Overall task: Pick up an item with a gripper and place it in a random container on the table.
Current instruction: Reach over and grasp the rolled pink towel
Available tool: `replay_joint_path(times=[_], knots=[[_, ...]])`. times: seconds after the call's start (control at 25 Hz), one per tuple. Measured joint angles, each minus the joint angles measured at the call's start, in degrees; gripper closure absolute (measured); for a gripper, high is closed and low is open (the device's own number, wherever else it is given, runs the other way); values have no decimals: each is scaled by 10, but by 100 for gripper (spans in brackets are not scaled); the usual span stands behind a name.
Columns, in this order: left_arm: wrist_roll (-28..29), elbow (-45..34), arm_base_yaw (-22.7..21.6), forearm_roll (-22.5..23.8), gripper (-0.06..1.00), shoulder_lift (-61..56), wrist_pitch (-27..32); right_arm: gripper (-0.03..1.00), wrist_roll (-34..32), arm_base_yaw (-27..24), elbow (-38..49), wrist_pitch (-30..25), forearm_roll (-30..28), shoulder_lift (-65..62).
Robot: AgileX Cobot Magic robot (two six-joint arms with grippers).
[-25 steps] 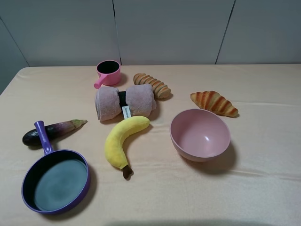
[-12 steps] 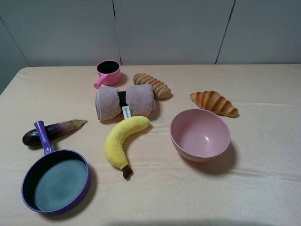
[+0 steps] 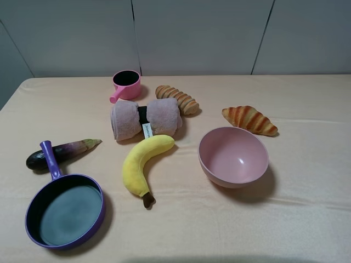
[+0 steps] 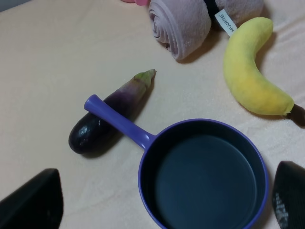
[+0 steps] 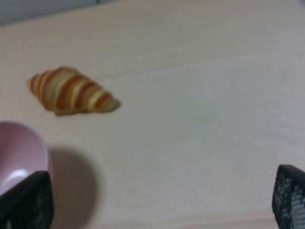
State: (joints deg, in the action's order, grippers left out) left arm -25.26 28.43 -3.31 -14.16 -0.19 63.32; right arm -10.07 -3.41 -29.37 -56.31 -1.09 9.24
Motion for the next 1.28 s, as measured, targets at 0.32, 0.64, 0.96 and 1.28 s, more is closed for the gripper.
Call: replay_joint_path(times=[0.32,0.64,0.96,1.28], knots=[[0,0,0,0,6,0,0,27,83,0,-25,33,22,98],[0,0,0,0,6,0,0,27,119,0,-52,47,22,170],[0,0,0,0,6,0,0,27,123,94,-112,52,-6,253],[0,0,0,0,6,0,0,27,123,197,-197,54,-29,383]])
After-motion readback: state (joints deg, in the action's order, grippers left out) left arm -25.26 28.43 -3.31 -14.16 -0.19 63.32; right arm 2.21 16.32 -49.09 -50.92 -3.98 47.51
